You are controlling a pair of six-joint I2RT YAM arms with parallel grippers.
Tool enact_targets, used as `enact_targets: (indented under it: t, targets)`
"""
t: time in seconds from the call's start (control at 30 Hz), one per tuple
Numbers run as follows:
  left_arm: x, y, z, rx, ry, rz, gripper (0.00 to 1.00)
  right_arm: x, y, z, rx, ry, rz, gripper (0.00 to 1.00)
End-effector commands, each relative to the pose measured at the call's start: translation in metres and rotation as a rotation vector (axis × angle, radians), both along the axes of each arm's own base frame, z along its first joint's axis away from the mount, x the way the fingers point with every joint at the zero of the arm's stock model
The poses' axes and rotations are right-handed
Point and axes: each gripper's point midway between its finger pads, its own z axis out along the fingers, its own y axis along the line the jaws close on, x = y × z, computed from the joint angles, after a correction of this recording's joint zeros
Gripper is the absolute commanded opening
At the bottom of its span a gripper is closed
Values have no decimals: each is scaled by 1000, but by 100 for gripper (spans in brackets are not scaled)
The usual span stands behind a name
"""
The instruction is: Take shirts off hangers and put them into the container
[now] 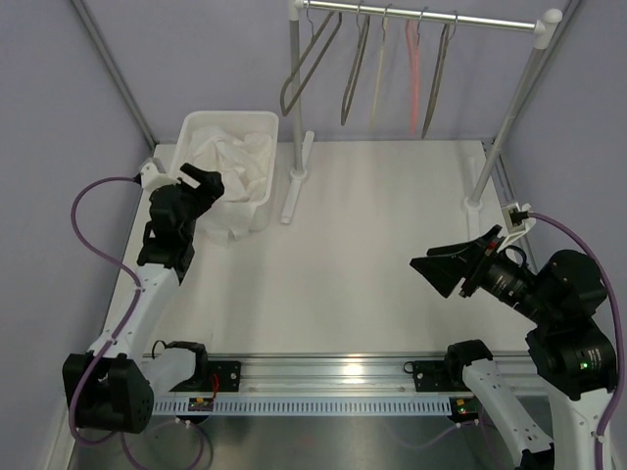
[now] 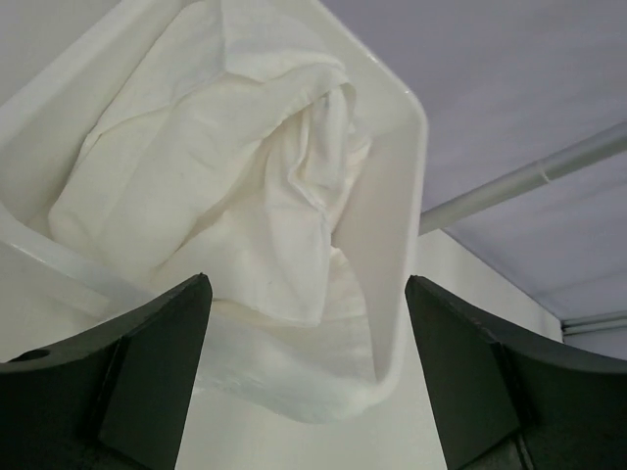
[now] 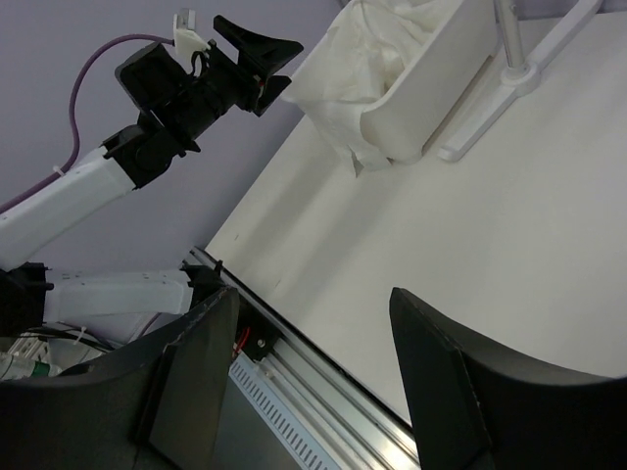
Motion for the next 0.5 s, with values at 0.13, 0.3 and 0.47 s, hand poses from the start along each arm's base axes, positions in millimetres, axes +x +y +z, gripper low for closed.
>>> enact_targets:
  t: [0.13,0.3,0.47]
  targets:
    - [-1,-15,-12,-52,-105,-148,86,-12,7,2,25,-11,62,72]
    - [-11,17,-42,-179,-129,-121,86,-11,9,-1,31,-3,75,72]
    - [-21,32,-63,-134,-76,-66,89,-9,11,-6,35,3,90,72]
